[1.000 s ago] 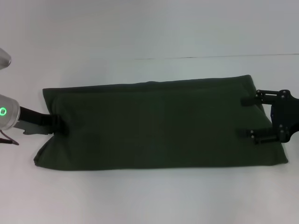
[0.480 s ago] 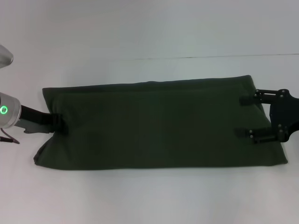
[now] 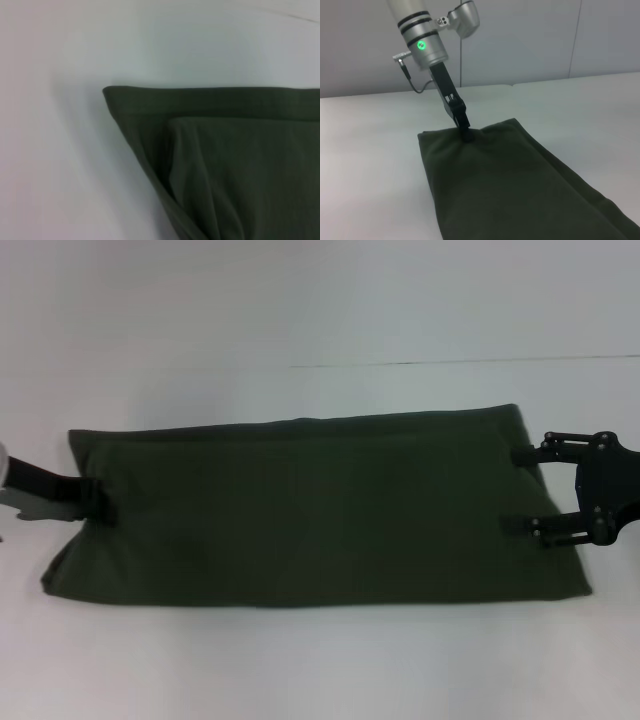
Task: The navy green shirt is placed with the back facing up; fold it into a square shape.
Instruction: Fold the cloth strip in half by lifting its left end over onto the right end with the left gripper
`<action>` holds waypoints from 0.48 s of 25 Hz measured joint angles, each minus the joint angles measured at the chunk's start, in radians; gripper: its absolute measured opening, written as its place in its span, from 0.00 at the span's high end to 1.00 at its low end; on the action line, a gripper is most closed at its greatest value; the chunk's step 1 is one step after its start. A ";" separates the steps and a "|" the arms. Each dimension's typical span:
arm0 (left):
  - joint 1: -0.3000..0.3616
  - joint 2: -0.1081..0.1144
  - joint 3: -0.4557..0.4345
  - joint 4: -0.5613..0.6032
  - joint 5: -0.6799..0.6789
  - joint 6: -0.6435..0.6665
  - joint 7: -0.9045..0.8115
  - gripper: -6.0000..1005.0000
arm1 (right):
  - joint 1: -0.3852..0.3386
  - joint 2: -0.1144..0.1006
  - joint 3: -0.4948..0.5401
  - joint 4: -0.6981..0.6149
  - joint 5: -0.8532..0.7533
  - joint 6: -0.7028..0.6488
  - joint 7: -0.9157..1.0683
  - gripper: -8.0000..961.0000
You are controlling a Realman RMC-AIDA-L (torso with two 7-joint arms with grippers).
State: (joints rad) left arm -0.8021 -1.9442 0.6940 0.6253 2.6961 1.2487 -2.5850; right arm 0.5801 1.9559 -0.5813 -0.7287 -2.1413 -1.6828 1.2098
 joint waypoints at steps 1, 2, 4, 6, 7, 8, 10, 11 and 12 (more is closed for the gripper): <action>0.000 0.003 -0.005 0.007 0.012 0.011 0.001 0.90 | 0.000 0.001 0.000 0.000 0.000 0.000 0.000 0.06; 0.001 0.007 -0.013 0.017 0.027 0.025 0.002 0.90 | 0.001 0.002 0.000 0.000 0.000 0.000 -0.001 0.06; 0.002 0.014 -0.026 0.036 0.050 0.050 0.005 0.90 | 0.001 0.004 0.000 0.000 0.000 0.000 -0.001 0.06; 0.004 0.021 -0.034 0.069 0.069 0.087 0.011 0.90 | 0.001 0.007 0.000 0.000 0.000 0.001 -0.002 0.06; 0.005 0.026 -0.035 0.085 0.073 0.106 0.017 0.90 | 0.001 0.008 0.000 0.000 0.000 0.001 -0.002 0.06; 0.005 0.031 -0.037 0.103 0.076 0.127 0.023 0.90 | 0.001 0.009 -0.002 0.000 0.000 0.001 -0.002 0.06; 0.004 0.045 -0.037 0.137 0.079 0.171 0.036 0.90 | 0.001 0.010 -0.008 0.000 0.000 0.001 -0.001 0.06; 0.002 0.052 -0.037 0.151 0.081 0.186 0.040 0.90 | 0.001 0.011 -0.011 0.000 0.000 0.001 0.000 0.06; 0.000 0.061 -0.037 0.169 0.087 0.203 0.043 0.90 | 0.001 0.012 -0.014 0.000 0.000 0.001 0.000 0.06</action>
State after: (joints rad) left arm -0.8022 -1.8833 0.6570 0.7938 2.7827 1.4520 -2.5420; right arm 0.5814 1.9678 -0.5954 -0.7286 -2.1414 -1.6820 1.2103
